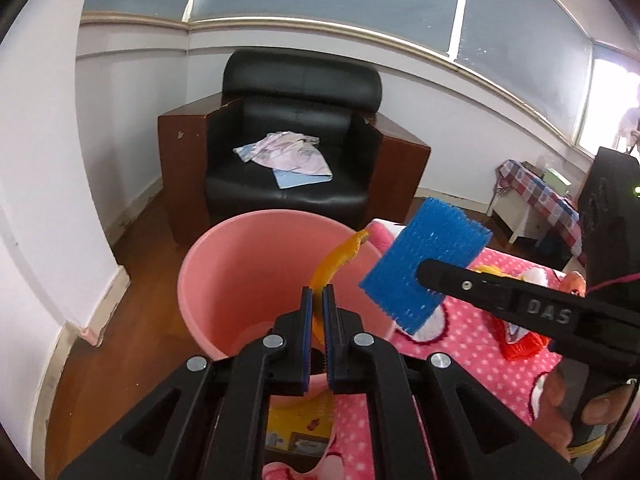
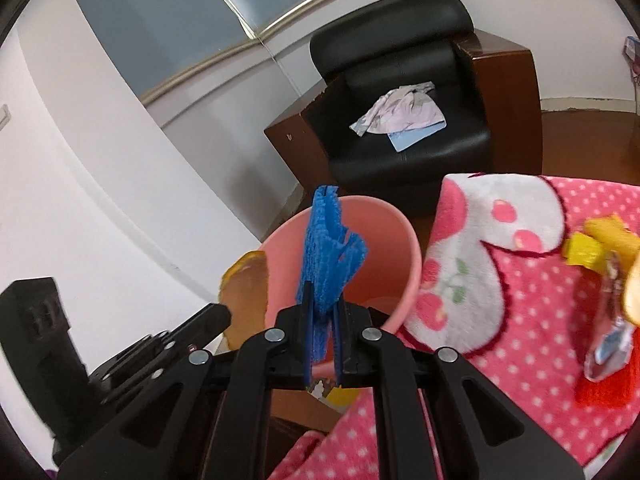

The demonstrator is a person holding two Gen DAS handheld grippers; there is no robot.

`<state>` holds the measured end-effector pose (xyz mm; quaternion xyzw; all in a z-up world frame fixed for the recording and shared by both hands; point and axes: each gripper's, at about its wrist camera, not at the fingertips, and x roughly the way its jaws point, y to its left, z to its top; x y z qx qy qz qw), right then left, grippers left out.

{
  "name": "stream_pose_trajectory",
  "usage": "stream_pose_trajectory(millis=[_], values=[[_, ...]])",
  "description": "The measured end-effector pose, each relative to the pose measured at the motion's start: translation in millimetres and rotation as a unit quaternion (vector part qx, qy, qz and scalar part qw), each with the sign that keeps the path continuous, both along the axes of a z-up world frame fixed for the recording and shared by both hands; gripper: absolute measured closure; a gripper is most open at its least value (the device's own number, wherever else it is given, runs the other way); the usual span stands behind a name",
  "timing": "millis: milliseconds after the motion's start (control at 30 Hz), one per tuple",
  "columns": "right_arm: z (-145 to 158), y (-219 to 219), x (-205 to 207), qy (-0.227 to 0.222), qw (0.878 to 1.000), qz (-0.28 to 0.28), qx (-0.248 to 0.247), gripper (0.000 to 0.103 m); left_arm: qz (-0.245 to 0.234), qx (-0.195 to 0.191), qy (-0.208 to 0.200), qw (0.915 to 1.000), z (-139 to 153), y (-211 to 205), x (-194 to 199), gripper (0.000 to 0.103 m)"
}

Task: Collect trash
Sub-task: 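Carry both items over the pink bucket and open both tools to drop them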

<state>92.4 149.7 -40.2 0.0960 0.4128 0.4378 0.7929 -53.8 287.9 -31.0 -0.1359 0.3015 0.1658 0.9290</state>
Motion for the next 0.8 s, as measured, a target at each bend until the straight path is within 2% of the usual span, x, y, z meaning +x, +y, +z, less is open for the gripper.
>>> stream_pose_trajectory(millis=[167, 233, 300, 367, 500, 800], values=[[-17.0, 17.6, 8.3, 0.027, 0.999, 0.006, -0.022, 0.093, 0.008, -0.004, 0.001, 1.0000, -1.5, 10.0, -0.9, 0.097], [-21.6, 21.6, 11.8, 0.038, 0.999, 0.004, -0.029, 0.086, 0.007, -0.005, -0.001, 1.0000, -0.2, 12.1, -2.1, 0.095], [-24.5, 21.6, 14.2, 0.041, 0.999, -0.001, -0.027, 0.072, 0.006, -0.003, -0.001, 1.0000, 1.1, 13.1, -3.7, 0.094], [-25.7, 20.9, 14.6, 0.042, 0.999, -0.002, -0.024, 0.070, 0.004, -0.003, -0.002, 1.0000, 2.4, 13.4, -5.1, 0.093], [-25.6, 16.4, 13.6, 0.042, 0.999, -0.003, -0.024, 0.069, -0.003, 0.001, -0.002, 1.0000, 6.6, 7.8, -7.8, 0.092], [-14.5, -24.1, -8.0, 0.029, 0.999, -0.001, -0.015, 0.069, -0.022, 0.009, -0.007, 0.9997, 19.7, -26.1, -9.8, 0.081]])
